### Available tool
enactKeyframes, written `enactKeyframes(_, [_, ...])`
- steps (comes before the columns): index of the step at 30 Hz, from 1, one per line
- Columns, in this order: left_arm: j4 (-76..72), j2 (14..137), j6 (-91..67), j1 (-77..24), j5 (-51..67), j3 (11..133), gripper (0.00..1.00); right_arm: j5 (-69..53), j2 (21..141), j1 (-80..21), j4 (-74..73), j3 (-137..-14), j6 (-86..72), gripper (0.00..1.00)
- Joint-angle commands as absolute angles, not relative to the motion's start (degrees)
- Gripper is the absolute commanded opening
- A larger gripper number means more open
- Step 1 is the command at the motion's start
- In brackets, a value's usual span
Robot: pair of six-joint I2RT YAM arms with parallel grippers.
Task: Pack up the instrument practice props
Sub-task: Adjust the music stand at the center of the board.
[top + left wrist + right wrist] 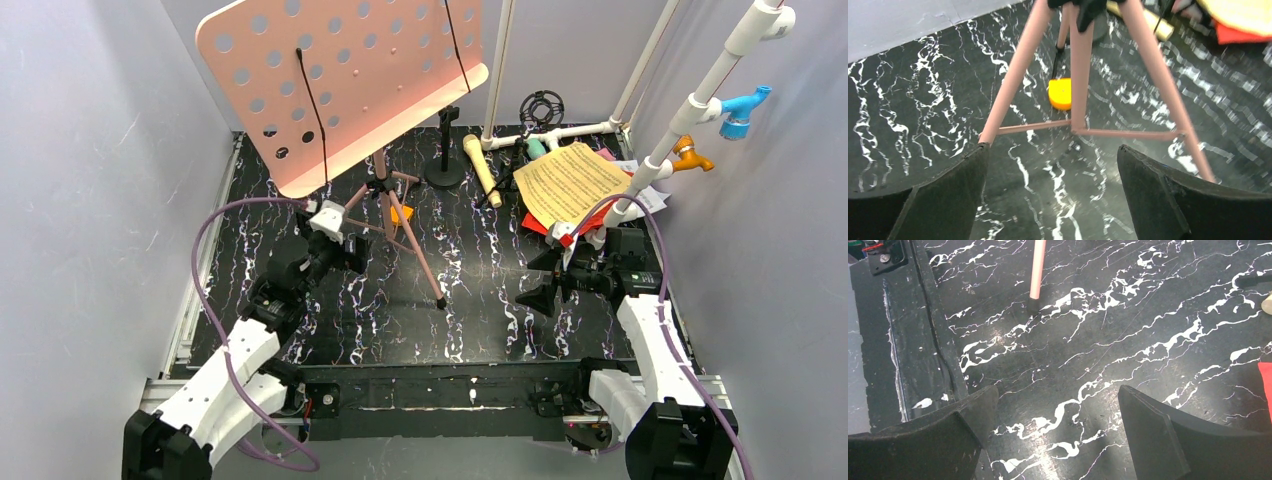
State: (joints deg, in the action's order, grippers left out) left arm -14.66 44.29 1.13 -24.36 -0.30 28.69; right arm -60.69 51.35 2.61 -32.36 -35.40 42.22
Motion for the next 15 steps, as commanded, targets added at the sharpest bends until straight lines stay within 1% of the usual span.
enactKeyframes(1, [-11.61,47.17,17.05,-20.98,4.78,30.03,0.98,-62.26,51.39,2.64,-33.24,-36.58,43.5,1.0])
enactKeyframes(4, [-19.06,50.54,18.8,-15.85,11.81,28.94,0.9,-61.84,51.09,2.63,-32.8,-36.26,43.51,1.0])
enactKeyframes(6, [-24.14,54.19,17.53,-14.08,12.96,29.65,0.87,-61.77,51.06,2.57,-32.63,-36.22,43.58,1.0])
enactKeyframes(10, [-28.19,61.58,16.41,-12.73,15.74,33.16,0.81,-61.83,50.95,2.61,-32.61,-36.08,43.61,1.0])
enactKeyframes(15, [-29.84,66.66,15.84,-12.39,20.41,35.29,0.73,-61.58,51.12,2.63,-32.53,-36.12,43.59,1.0])
